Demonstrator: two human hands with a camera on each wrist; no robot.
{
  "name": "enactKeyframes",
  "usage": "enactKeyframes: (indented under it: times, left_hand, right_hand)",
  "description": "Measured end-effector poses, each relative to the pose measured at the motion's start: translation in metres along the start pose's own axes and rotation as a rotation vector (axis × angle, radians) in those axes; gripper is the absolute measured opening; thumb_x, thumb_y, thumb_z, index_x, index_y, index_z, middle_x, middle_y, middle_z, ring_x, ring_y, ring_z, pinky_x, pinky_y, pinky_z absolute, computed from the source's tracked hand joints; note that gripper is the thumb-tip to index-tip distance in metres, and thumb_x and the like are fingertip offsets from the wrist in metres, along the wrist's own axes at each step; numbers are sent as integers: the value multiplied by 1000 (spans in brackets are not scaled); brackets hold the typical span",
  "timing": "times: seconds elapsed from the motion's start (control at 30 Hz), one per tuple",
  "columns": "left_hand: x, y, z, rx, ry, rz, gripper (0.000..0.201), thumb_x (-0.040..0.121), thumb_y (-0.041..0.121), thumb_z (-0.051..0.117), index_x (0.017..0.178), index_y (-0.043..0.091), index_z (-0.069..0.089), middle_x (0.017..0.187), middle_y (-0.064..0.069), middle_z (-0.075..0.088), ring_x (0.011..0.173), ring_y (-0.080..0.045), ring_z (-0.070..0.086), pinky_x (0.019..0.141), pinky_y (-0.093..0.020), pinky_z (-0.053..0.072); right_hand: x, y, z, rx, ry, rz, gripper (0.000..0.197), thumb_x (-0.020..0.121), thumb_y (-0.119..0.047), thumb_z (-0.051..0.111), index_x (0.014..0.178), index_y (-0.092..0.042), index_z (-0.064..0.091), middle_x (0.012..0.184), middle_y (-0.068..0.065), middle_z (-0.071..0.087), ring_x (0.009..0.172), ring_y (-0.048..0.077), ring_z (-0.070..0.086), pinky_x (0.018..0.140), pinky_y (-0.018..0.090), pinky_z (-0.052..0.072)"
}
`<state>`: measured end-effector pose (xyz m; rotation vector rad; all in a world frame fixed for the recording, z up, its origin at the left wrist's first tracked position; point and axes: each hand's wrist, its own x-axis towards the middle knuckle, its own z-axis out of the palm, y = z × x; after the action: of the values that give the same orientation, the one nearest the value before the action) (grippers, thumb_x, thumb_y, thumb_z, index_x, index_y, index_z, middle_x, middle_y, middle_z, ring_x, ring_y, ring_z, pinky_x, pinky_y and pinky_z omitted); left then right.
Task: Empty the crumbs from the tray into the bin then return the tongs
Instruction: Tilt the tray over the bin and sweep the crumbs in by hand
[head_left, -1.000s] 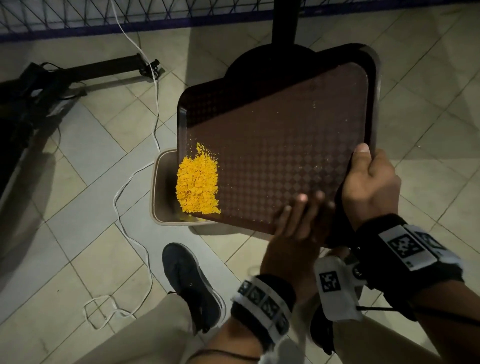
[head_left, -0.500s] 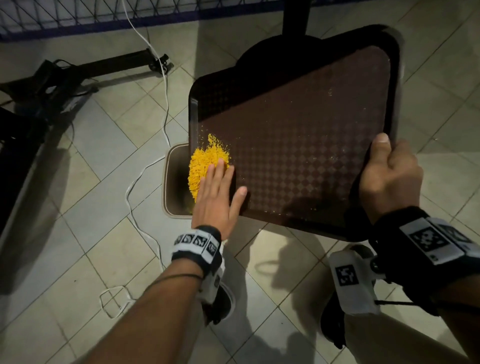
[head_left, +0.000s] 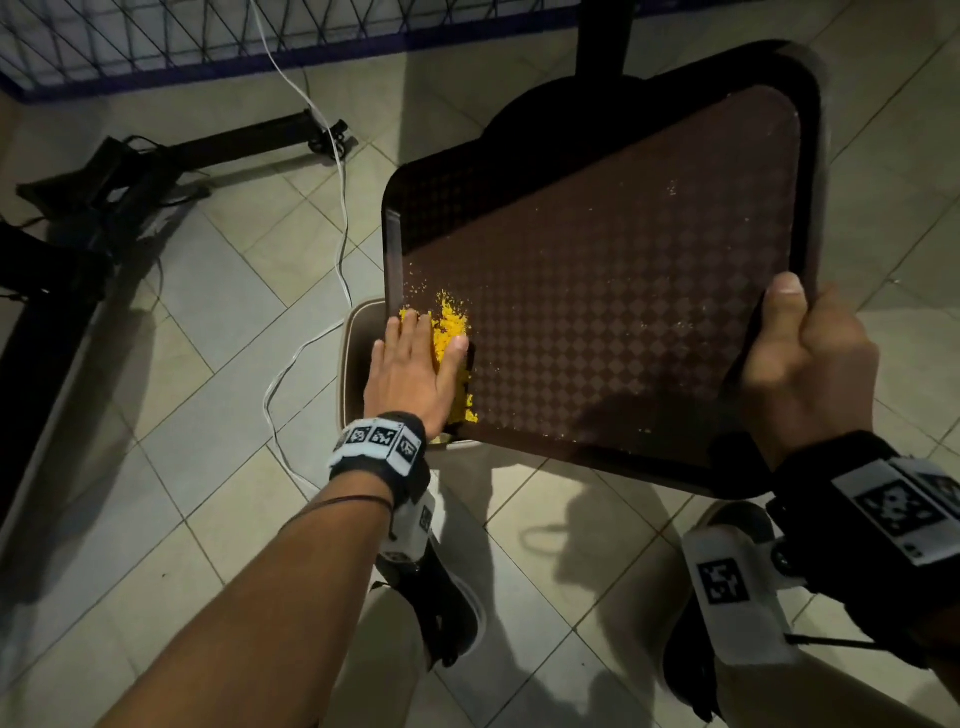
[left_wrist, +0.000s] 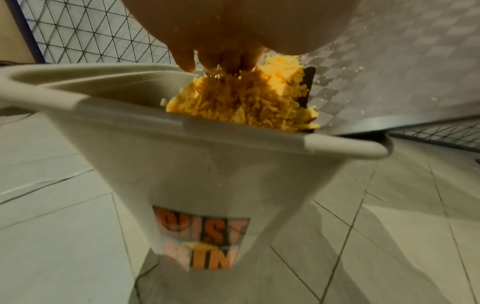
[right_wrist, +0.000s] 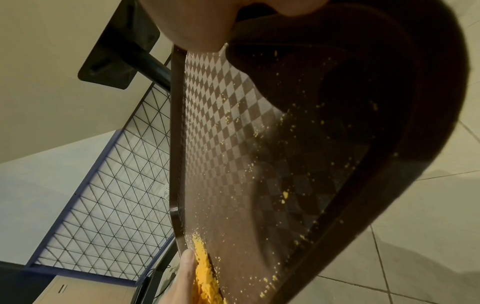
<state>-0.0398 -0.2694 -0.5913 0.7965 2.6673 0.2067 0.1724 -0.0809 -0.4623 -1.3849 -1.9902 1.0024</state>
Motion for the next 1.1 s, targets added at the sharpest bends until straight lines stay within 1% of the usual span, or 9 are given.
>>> enactKeyframes:
  times: [0.13, 0.27, 0.5, 0.63, 0.8, 0.9, 0.93, 1.0, 1.1]
  left_hand:
    - [39, 10, -20, -21, 74, -4, 82, 93, 71, 3, 157, 21, 11, 165, 0, 2, 151, -16, 0, 122, -41, 6]
    - [67, 17, -32, -30, 27, -9, 85, 93, 71, 3, 157, 16, 9, 165, -5, 7, 152, -20, 3, 122, -43, 8]
    - [-6, -6, 2, -8, -35, -37, 86, 91, 72, 1, 156, 18, 15, 164, -3, 12, 151, -19, 5, 122, -42, 10]
    - [-9, 5, -5, -55, 53, -14, 78, 95, 67, 8, 157, 20, 12, 165, 0, 8, 152, -17, 3, 122, -39, 8]
    - [-1, 60, -7, -58, 129, 189, 76, 98, 63, 10, 158, 17, 1, 165, -1, -7, 151, -16, -6, 122, -35, 0]
    - [-16, 64, 13, -24, 76, 107, 81, 94, 67, 2, 157, 17, -6, 165, -1, -12, 151, -15, -12, 122, -38, -3]
    - [-22, 58, 20, -23, 54, 52, 83, 92, 69, 0, 157, 17, -7, 165, -2, -12, 150, -15, -14, 122, -39, -3]
    - [-31, 42, 29, -4, 8, -31, 85, 90, 71, -3, 156, 17, -7, 165, -2, -11, 150, -16, -15, 122, -41, -4]
    - [-28, 24, 22, 44, 10, -34, 83, 91, 70, -2, 157, 19, 0, 165, -1, -6, 150, -17, -13, 122, -41, -4]
  right_hand:
    - [0, 2, 0, -33, -11, 10, 34, 104, -23, 33, 98, 7, 50, 64, -13, 35, 48, -21, 38, 54, 22, 17]
    - [2, 2, 1, -44, -7, 23, 34, 104, -24, 33, 101, 5, 51, 65, -14, 35, 49, -11, 36, 54, 21, 19]
    - [2, 2, -1, 16, -21, 36, 32, 104, -25, 33, 103, 2, 52, 65, -13, 38, 49, -23, 41, 45, 14, 27]
    - [-1, 3, 0, 22, -14, 19, 32, 104, -26, 34, 103, 1, 51, 65, -12, 39, 50, -6, 39, 48, 21, 24]
    - [0, 1, 1, 7, -9, 9, 32, 104, -26, 34, 100, 2, 51, 64, -12, 38, 52, -2, 35, 52, 22, 21]
    - [1, 1, 2, -1, -7, -18, 32, 104, -24, 34, 99, 3, 50, 63, -11, 37, 52, -1, 35, 49, 23, 20]
    - [1, 2, 2, -1, -6, -20, 32, 104, -24, 33, 99, 3, 50, 63, -12, 37, 51, -2, 37, 46, 23, 23]
    - [2, 3, 2, 7, -9, -21, 31, 104, -24, 33, 101, 1, 51, 64, -12, 38, 49, -10, 43, 44, 8, 29]
    - [2, 6, 2, 29, -7, -29, 30, 104, -24, 34, 100, 1, 51, 64, -13, 38, 51, -22, 42, 45, 0, 29]
